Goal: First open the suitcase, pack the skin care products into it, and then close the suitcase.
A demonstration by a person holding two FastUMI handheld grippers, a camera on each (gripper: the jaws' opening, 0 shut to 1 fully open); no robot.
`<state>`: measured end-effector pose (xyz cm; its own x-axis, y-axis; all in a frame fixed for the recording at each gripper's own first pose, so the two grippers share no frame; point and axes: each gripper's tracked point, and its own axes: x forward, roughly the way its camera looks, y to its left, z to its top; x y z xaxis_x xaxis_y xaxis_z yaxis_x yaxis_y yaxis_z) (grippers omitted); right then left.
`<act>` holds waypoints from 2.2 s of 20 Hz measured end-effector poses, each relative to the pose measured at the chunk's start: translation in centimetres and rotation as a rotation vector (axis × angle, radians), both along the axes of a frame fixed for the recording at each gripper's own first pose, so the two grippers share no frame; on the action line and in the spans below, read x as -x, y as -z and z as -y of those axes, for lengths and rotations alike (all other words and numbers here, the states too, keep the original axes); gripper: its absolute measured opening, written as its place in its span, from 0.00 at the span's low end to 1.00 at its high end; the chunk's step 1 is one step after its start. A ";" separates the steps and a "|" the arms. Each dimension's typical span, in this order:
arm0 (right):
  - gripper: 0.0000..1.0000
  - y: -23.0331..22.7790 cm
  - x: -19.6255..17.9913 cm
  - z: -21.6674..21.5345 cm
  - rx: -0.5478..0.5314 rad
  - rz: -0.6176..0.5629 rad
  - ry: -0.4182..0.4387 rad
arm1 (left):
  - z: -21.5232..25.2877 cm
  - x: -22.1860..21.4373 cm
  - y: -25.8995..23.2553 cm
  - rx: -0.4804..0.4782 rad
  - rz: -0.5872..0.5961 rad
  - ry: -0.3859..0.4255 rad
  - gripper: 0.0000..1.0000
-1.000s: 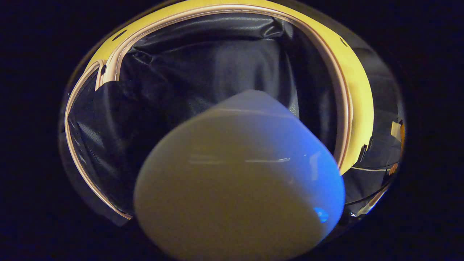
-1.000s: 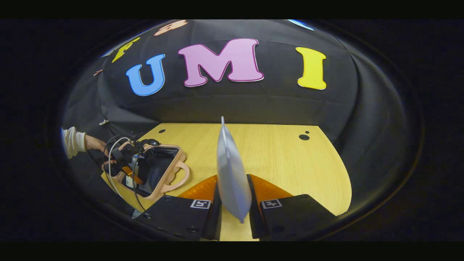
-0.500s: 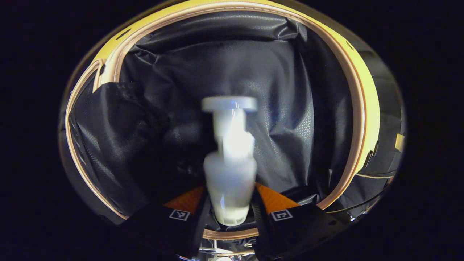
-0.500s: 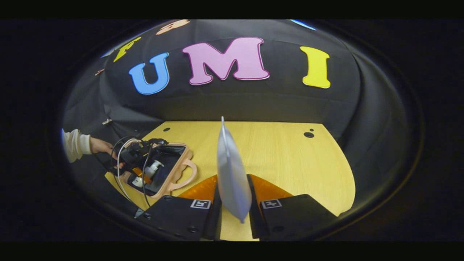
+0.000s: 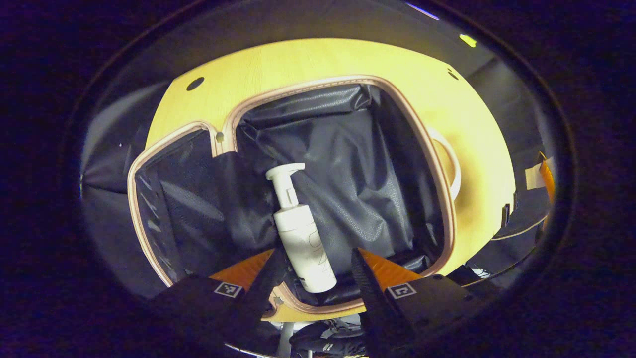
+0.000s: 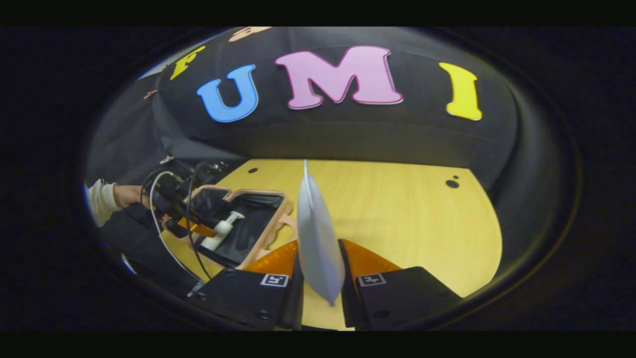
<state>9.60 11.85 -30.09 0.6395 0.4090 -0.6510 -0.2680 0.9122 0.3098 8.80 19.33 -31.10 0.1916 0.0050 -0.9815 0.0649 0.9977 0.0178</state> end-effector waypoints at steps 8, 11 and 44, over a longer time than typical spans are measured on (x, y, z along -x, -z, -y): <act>0.35 2.2 -1.0 -11.5 -0.197 -0.258 -0.118 | -2.9 4.4 -8.8 0.038 0.327 -0.060 0.90; 0.35 3.6 -0.4 -16.2 -0.196 -0.338 -0.183 | -5.8 7.3 -9.9 0.002 0.362 -0.119 0.90; 0.98 7.6 3.7 -19.7 -0.040 -0.677 -0.198 | -25.8 17.4 -3.5 0.261 0.406 -0.885 0.92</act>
<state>5.86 31.54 -37.67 0.0104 0.5074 -0.8617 -0.1642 0.8509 0.4990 -8.64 45.18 -27.57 0.5434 0.1013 -0.8333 -0.6634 0.6601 -0.3524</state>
